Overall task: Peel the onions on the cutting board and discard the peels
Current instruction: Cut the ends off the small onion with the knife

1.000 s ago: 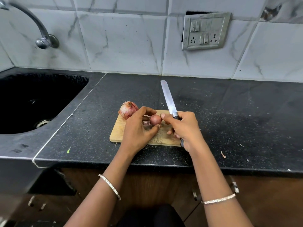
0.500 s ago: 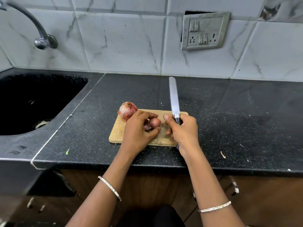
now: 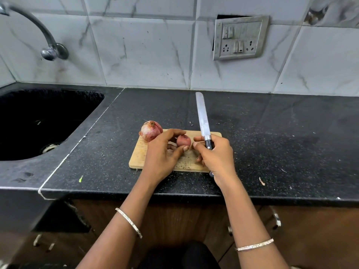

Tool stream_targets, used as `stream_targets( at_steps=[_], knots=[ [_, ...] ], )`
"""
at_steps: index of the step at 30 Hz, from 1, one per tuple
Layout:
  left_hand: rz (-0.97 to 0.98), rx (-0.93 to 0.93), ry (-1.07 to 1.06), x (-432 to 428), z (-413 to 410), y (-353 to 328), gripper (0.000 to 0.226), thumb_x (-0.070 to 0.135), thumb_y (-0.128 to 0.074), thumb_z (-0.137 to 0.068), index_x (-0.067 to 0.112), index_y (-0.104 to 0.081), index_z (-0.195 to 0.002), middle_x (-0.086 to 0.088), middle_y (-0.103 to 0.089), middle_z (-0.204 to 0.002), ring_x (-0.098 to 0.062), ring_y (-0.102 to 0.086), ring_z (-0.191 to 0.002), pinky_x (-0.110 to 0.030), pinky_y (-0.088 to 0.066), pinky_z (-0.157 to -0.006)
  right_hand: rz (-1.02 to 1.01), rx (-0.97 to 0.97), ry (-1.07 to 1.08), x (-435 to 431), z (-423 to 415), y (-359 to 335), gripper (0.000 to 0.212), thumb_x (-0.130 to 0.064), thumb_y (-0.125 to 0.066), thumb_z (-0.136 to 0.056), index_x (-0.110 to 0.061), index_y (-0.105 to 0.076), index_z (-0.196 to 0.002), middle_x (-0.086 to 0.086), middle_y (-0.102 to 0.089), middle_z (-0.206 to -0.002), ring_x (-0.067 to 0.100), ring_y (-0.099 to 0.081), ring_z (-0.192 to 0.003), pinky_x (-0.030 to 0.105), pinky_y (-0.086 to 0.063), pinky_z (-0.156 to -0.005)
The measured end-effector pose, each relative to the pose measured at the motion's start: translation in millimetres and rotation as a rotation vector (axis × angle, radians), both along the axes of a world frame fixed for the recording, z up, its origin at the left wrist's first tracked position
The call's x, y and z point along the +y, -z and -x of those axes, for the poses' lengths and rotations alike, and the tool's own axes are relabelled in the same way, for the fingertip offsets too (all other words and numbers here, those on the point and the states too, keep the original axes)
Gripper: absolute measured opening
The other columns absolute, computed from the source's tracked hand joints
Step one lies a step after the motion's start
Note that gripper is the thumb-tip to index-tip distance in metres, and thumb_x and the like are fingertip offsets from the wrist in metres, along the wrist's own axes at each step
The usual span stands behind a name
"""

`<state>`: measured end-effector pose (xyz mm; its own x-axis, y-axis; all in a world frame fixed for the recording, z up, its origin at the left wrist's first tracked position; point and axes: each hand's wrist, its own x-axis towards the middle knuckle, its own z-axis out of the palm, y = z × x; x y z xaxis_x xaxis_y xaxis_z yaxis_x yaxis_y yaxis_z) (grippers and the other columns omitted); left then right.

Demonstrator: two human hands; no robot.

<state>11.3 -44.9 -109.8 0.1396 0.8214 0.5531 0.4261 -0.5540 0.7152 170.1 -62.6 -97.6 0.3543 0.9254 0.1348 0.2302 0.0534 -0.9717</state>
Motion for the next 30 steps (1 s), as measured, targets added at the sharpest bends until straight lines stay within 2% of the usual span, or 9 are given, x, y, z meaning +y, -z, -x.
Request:
stream_targets(
  at_steps=[2, 4, 7, 11, 17, 22, 25, 27, 30],
  knots=[
    [0.007, 0.016, 0.038, -0.2, 0.7, 1.4, 0.051, 0.009, -0.078, -0.087, 0.023, -0.064, -0.134, 0.01, -0.069, -0.118, -0.005, -0.065, -0.108, -0.03, -0.058, -0.091, 0.006, 0.03, -0.059, -0.6, -0.7, -0.7, 0.009, -0.011, -0.074, -0.089, -0.019, -0.076, -0.094, 0.005, -0.071, -0.069, 0.014, -0.062, -0.046, 0.028, -0.054, -0.05],
    [0.0, 0.037, 0.052, 1.2, 1.2, 3.6, 0.053, 0.01, -0.077, -0.088, 0.025, -0.063, -0.136, 0.008, -0.066, -0.121, -0.008, -0.064, -0.113, -0.035, -0.058, -0.096, 0.008, 0.06, -0.104, -1.8, -1.3, -0.8, 0.01, -0.01, -0.072, -0.09, -0.017, -0.076, -0.097, 0.005, -0.069, -0.068, 0.014, -0.061, -0.047, 0.028, -0.053, -0.051],
    [-0.001, 0.043, 0.048, 2.2, 0.4, 4.2, 0.044, 0.017, -0.082, -0.085, 0.021, -0.068, -0.126, 0.008, -0.069, -0.118, -0.008, -0.067, -0.11, -0.04, -0.059, -0.095, -0.025, 0.132, -0.097, -5.6, -2.7, -1.0, 0.012, -0.005, -0.072, -0.09, -0.015, -0.074, -0.096, 0.006, -0.069, -0.069, 0.015, -0.061, -0.049, 0.029, -0.053, -0.052],
    [0.028, 0.042, 0.02, 0.1, -1.7, 1.2, 0.041, 0.022, -0.087, -0.078, 0.017, -0.069, -0.115, 0.011, -0.072, -0.106, -0.002, -0.069, -0.101, -0.033, -0.06, -0.091, -0.069, 0.173, -0.067, -8.3, -5.2, 0.3, 0.018, 0.0, -0.071, -0.088, -0.015, -0.073, -0.097, 0.014, -0.074, -0.082, 0.018, -0.063, -0.053, 0.028, -0.049, -0.048],
    [0.045, 0.034, -0.006, 0.0, -2.6, 2.0, 0.037, 0.014, -0.083, -0.08, 0.015, -0.067, -0.113, 0.011, -0.071, -0.106, 0.001, -0.068, -0.102, -0.03, -0.059, -0.092, -0.1, 0.135, -0.06, -9.9, -1.9, 2.4, 0.013, -0.01, -0.07, -0.092, -0.017, -0.073, -0.102, 0.015, -0.073, -0.08, 0.019, -0.065, -0.053, 0.028, -0.049, -0.05],
    [0.045, 0.043, -0.024, 2.1, -3.3, 1.9, 0.044, 0.027, -0.089, -0.076, 0.016, -0.068, -0.113, 0.008, -0.072, -0.103, -0.004, -0.068, -0.098, -0.031, -0.06, -0.088, -0.116, 0.069, -0.119, -20.4, -1.0, 0.6, 0.011, -0.024, -0.061, -0.101, -0.02, -0.068, -0.108, 0.01, -0.074, -0.081, 0.021, -0.069, -0.055, 0.026, -0.044, -0.048],
    [0.068, 0.006, -0.019, 3.1, -4.2, 3.2, 0.04, 0.019, -0.088, -0.078, 0.016, -0.067, -0.112, 0.008, -0.072, -0.102, -0.004, -0.07, -0.096, -0.033, -0.061, -0.086, -0.129, -0.076, -0.108, -35.5, -3.5, -4.7, 0.02, -0.034, -0.049, -0.106, -0.025, -0.063, -0.116, 0.0, -0.075, -0.084, 0.019, -0.068, -0.055, 0.032, -0.048, -0.052],
    [0.078, -0.009, -0.006, 3.5, -3.7, 2.7, 0.041, 0.015, -0.087, -0.079, 0.016, -0.066, -0.114, 0.009, -0.071, -0.103, -0.003, -0.069, -0.098, -0.031, -0.061, -0.087, -0.136, -0.237, -0.077, -45.2, -4.8, -6.3, 0.021, -0.031, -0.044, -0.106, -0.031, -0.056, -0.124, -0.002, -0.073, -0.081, 0.016, -0.067, -0.058, 0.036, -0.052, -0.06],
    [0.083, -0.013, 0.006, 3.2, -2.6, 1.9, 0.039, 0.014, -0.086, -0.08, 0.02, -0.066, -0.113, 0.011, -0.071, -0.103, -0.001, -0.069, -0.098, -0.029, -0.061, -0.088, -0.11, -0.477, -0.048, -58.6, -2.7, -5.2, 0.02, -0.026, -0.047, -0.103, -0.031, -0.051, -0.123, -0.004, -0.07, -0.086, 0.019, -0.067, -0.07, 0.041, -0.054, -0.07]
  ],
)
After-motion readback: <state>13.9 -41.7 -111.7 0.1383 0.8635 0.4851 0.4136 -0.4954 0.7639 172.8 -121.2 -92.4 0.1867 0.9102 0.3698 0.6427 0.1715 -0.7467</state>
